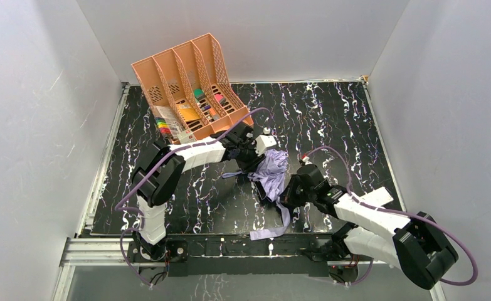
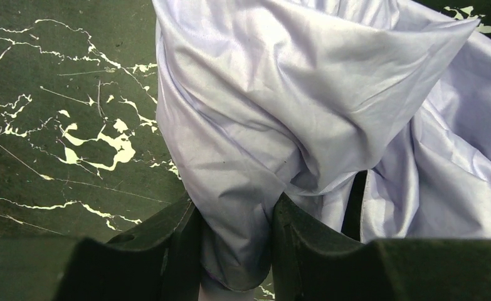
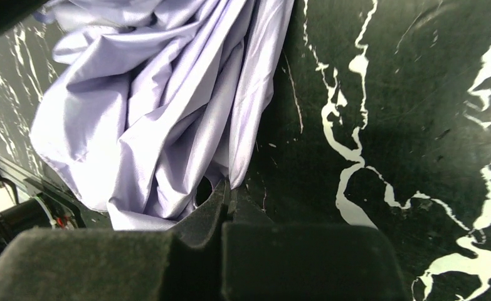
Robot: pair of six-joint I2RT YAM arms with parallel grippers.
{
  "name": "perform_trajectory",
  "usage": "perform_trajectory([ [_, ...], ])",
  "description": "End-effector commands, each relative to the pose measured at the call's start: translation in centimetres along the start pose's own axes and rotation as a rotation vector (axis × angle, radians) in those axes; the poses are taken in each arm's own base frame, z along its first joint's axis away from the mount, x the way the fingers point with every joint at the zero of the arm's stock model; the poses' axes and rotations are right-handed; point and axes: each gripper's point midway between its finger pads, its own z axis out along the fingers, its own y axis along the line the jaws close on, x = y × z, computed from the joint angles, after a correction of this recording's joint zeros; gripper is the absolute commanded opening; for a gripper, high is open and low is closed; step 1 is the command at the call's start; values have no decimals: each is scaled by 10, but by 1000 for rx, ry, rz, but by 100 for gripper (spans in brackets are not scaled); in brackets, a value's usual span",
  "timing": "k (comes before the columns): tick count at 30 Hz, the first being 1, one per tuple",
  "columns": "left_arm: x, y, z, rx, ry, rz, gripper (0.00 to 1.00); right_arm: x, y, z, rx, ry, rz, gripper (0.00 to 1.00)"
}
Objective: Put away the umbrella
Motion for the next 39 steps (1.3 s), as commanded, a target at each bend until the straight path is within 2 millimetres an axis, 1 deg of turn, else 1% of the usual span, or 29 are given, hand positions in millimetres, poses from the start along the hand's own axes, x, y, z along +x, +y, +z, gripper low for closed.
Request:
perform_trajectory([
  [1,83,32,10,-163,271,-104,0,65,-24,-7,87,235,26,0],
  [6,84,35,10,-169,282,-113,0,86,-33,-3,141,290,-16,0],
  [10,85,37,11,-176,288,-120,0,97,-25,0,147,316,-63,0],
  [15,89,44,11,-204,305,-132,0,100,-17,-4,157,326,-108,0],
  [18,88,47,11,-218,306,-128,0,103,-23,-9,171,323,-110,0],
  [20,91,54,9,-264,318,-121,0,100,-26,-10,172,295,-98,0],
  [22,90,53,8,-281,306,-105,0,97,-30,-11,181,266,-91,0],
  [23,89,52,7,-292,298,-93,0,94,-31,-12,187,255,-92,0],
  [26,93,42,6,-309,290,-51,0,85,-26,-13,164,227,-101,0],
  [29,95,30,8,-314,285,25,0,68,-27,-13,164,194,-109,3],
  [30,95,26,9,-313,289,48,0,60,-25,-14,161,178,-110,6],
  [32,97,19,12,-311,301,81,0,44,-25,-16,159,153,-111,16],
  [36,97,16,14,-307,299,98,0,8,-29,-25,179,83,-120,29],
  [39,97,16,14,-308,301,113,0,-19,-33,-34,199,21,-131,44],
])
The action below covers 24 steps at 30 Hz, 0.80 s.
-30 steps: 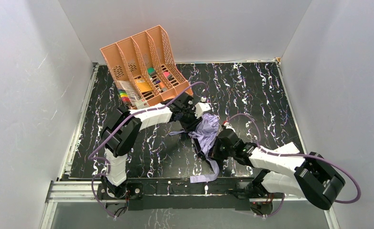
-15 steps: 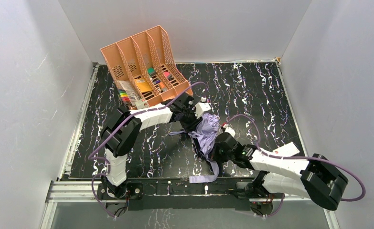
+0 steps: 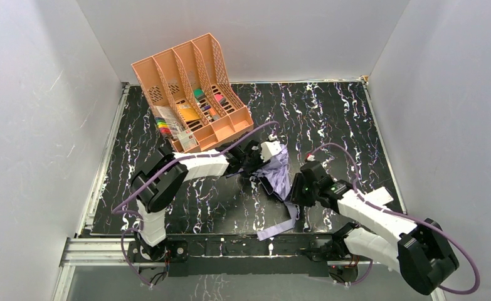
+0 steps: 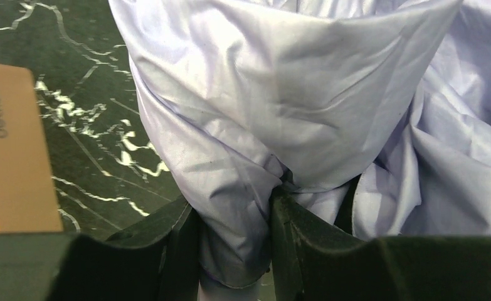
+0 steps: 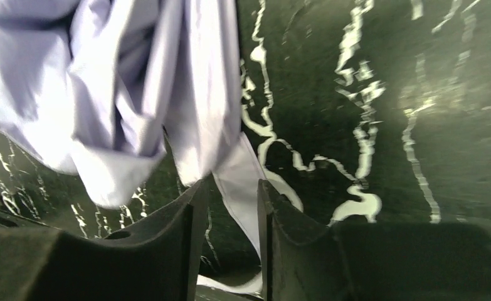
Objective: Put away the umbrella
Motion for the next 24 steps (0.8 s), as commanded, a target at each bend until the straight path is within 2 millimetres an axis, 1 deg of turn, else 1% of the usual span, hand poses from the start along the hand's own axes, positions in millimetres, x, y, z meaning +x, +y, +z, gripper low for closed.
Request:
perform_trajectory([
  [1,106,-2,4,-48,337,49,0,-26,-8,-21,17,-17,-71,47],
  [2,106,-3,4,-49,335,57,0,-37,-9,-23,18,-41,-70,51],
  [5,103,-4,3,-52,318,85,0,-73,-18,-28,31,-111,-47,56],
  [7,102,-6,3,-51,313,111,0,-103,-19,-32,24,-172,-41,58],
  [10,102,-9,3,-50,319,155,0,-152,-3,-40,-64,-302,-93,60],
  [11,95,-9,6,-60,292,175,0,-165,4,-41,-93,-346,-129,61],
  [13,93,-11,8,-70,289,225,0,-193,17,-46,-137,-451,-193,62],
  [15,91,-12,10,-93,288,282,0,-217,26,-53,-154,-506,-230,67],
  [16,92,-15,11,-99,289,316,0,-227,25,-54,-142,-512,-249,70],
  [17,92,-15,12,-111,287,342,0,-232,25,-50,-138,-483,-274,72],
  [18,92,-17,12,-117,280,366,0,-237,29,-50,-162,-471,-317,74],
  [23,84,-21,14,-162,226,508,0,-253,55,-46,-312,-415,-517,78],
  [24,82,-20,14,-178,217,541,0,-252,59,-42,-338,-382,-554,84],
])
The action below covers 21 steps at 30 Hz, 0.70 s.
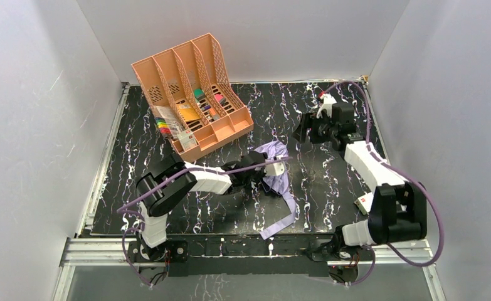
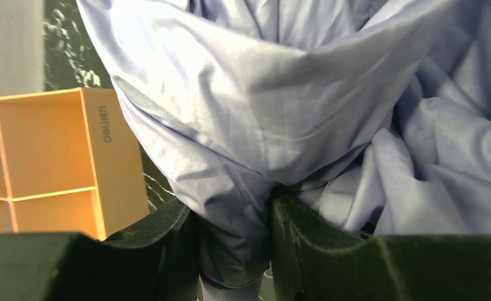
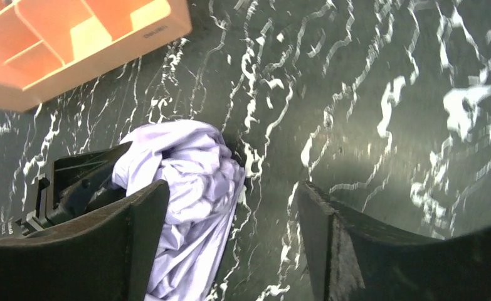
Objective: Put away the umbrella
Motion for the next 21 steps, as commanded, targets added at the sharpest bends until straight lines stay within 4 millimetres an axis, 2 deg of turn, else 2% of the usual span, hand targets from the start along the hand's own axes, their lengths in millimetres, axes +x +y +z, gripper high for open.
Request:
perform_trajectory([
  [1,71,-56,-2,125,181,272,0,-30,30,10,-236,10,-230,88],
  [5,68,-59,0,92,149,347,0,-19,48,24,-410,141,-304,98],
  [11,67,-68,4,98,135,381,0,17,73,51,-473,378,-479,99],
  [17,69,-74,4,101,136,415,0,48,66,62,-463,520,-538,99],
  [21,71,-76,3,105,139,425,0,63,59,62,-459,583,-560,99],
])
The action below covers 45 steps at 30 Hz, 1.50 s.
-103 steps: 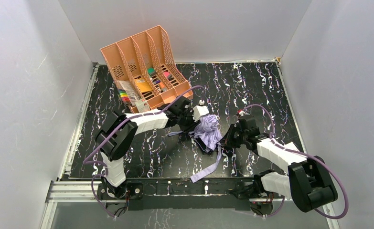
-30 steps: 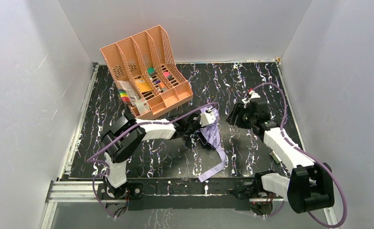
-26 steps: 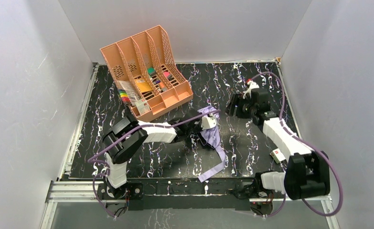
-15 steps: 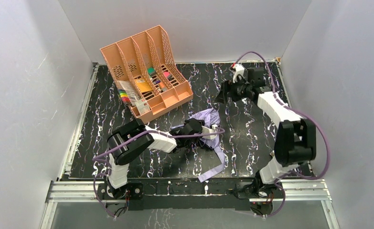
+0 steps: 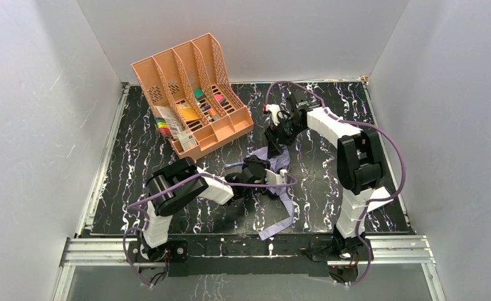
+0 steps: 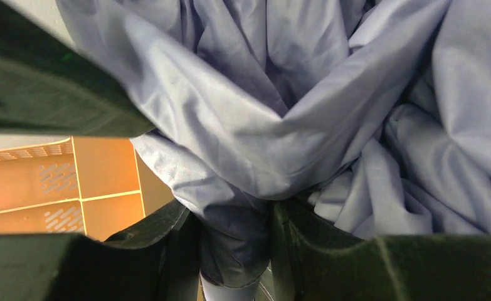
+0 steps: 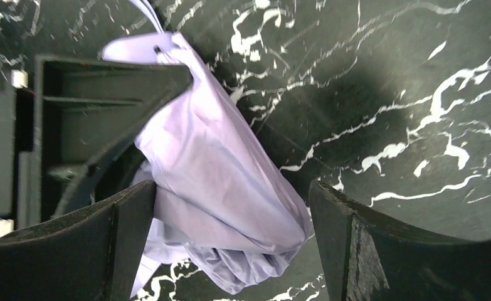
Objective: Put away the umbrella
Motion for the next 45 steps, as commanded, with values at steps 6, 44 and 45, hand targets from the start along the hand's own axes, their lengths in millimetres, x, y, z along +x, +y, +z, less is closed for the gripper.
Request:
perform_trajectory([
  [6,56,-89,-17,305,122,177,0,30,-2,7,14,167,-25,98],
  [44,25,68,-137,-56,-56,-715,59,62,-41,23,446,103,-172,6],
  [45,29,73,-139,-63,-50,-755,59,64,-42,22,462,106,-191,6],
])
